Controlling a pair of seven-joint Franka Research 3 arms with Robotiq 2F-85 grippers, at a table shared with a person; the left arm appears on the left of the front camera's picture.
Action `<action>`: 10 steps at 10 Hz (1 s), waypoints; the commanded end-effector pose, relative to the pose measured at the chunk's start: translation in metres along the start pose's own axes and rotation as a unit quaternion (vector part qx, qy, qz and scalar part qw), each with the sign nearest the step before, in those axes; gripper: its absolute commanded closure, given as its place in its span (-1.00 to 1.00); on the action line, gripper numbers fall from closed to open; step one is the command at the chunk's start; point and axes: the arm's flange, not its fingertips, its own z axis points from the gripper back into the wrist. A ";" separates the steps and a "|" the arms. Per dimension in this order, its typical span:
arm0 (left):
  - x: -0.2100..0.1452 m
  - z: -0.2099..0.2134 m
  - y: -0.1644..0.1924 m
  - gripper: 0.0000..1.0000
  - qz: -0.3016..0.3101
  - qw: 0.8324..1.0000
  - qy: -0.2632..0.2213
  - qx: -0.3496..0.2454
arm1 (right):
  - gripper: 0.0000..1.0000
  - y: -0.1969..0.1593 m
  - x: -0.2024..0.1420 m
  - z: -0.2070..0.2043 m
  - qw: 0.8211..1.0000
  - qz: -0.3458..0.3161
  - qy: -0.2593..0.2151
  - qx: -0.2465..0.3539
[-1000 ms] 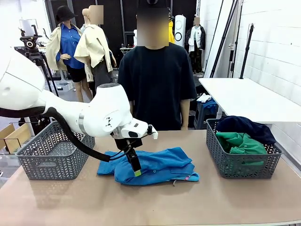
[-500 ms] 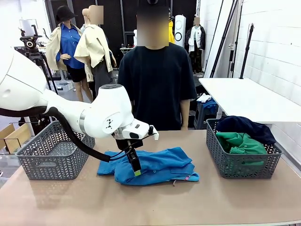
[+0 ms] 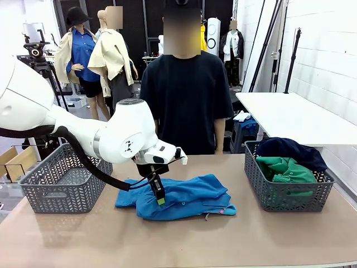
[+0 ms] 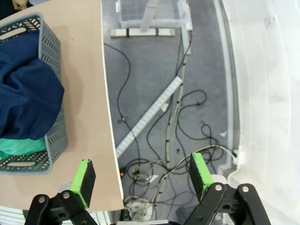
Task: Sort the tops and bottoms.
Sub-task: Lift clothes from the center of the table with your left hand.
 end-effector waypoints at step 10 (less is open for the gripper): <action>0.041 0.149 0.026 1.00 -0.016 0.997 -0.070 0.042 | -1.00 0.000 0.000 0.000 1.000 0.005 0.000 0.000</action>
